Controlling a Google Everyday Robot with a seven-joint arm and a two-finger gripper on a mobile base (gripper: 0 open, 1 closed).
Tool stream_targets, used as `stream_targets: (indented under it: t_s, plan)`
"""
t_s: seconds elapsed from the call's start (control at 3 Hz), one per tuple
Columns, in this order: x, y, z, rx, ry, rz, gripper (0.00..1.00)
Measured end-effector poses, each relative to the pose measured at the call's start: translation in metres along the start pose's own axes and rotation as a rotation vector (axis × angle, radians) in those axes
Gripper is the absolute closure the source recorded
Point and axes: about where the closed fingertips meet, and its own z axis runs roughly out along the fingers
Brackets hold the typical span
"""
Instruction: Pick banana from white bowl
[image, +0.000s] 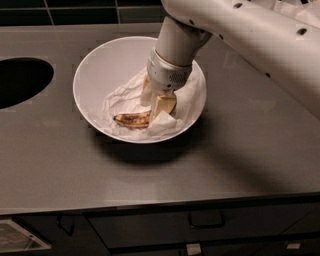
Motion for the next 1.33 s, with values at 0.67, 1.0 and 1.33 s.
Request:
stream_targets:
  t_s: [0.67, 1.0, 1.33]
  plan:
    - [0.003, 0.002, 0.006, -0.015, -0.007, 0.01, 0.46]
    - [0.005, 0.001, 0.012, -0.036, -0.005, 0.015, 0.45]
    - [0.005, 0.001, 0.018, -0.069, -0.005, 0.011, 0.56]
